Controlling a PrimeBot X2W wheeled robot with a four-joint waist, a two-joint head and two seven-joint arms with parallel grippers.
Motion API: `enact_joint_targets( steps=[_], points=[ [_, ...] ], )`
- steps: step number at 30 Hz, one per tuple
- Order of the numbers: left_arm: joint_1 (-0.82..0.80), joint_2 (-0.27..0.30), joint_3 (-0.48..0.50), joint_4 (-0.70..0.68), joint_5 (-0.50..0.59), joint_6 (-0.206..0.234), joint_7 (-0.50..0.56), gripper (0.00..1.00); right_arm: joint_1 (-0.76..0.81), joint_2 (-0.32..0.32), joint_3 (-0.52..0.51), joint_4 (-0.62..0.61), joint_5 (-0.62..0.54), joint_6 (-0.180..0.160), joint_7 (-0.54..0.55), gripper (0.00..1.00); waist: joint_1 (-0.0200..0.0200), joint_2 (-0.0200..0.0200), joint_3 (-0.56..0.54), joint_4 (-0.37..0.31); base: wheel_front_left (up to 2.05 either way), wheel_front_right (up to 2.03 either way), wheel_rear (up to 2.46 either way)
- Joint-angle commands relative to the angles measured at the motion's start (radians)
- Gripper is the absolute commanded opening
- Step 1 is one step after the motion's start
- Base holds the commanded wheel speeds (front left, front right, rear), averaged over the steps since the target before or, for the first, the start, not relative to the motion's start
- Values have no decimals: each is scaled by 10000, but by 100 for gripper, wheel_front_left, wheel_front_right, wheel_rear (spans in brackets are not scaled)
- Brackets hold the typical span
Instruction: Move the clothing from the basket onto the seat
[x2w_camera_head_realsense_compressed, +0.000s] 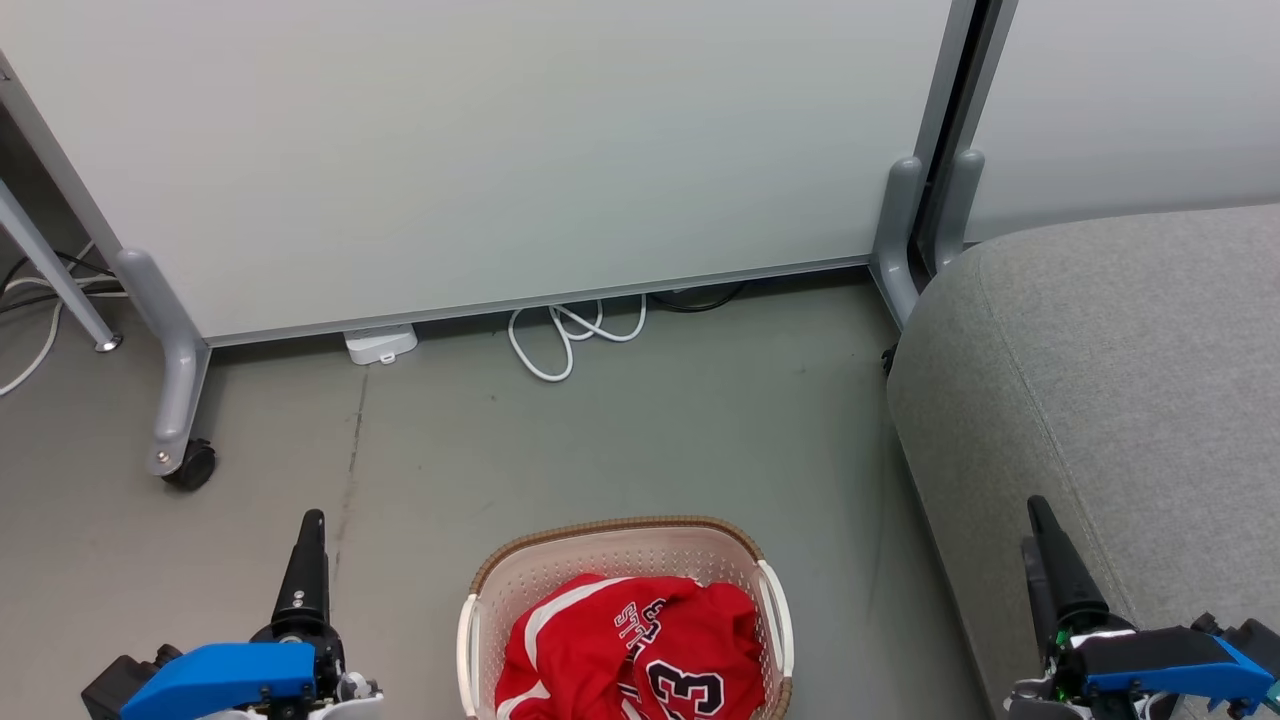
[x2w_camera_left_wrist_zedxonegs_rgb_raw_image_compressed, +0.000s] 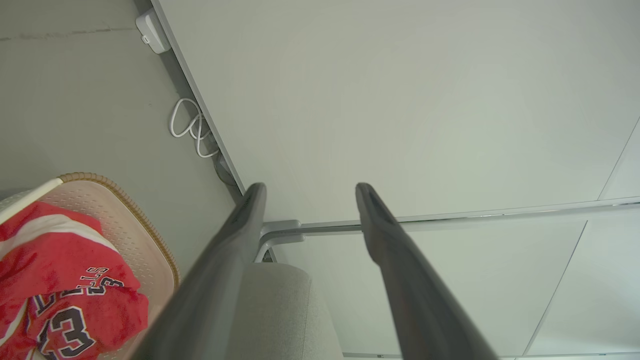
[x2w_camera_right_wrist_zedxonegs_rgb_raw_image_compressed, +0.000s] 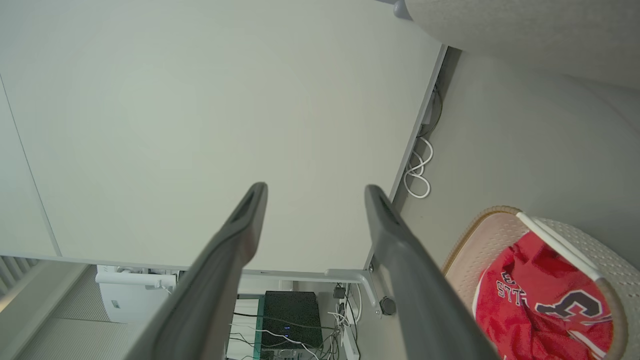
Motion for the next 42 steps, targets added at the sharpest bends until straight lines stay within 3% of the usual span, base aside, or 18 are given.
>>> enact_joint_targets(
  steps=[1,12,27,42],
  points=[
    [-298,80,-90,-217,400,63,-125,100,-299,-64,50,-130,-502,10,-115,100,0,-1,2,5,0,0,0],
    [-333,101,-510,-438,3170,351,-561,100,-371,-83,170,-202,-2991,13,-551,100,0,-1,11,16,0,0,0],
    [-386,147,-1082,-506,6581,373,-1115,100,-404,-108,304,-245,-5875,17,-1106,100,0,-1,9,36,0,0,0],
    [-448,160,-1363,-267,8507,374,-1563,100,-485,-126,500,-124,-7516,20,-1555,100,0,-1,-9,42,0,0,0]
  ],
)
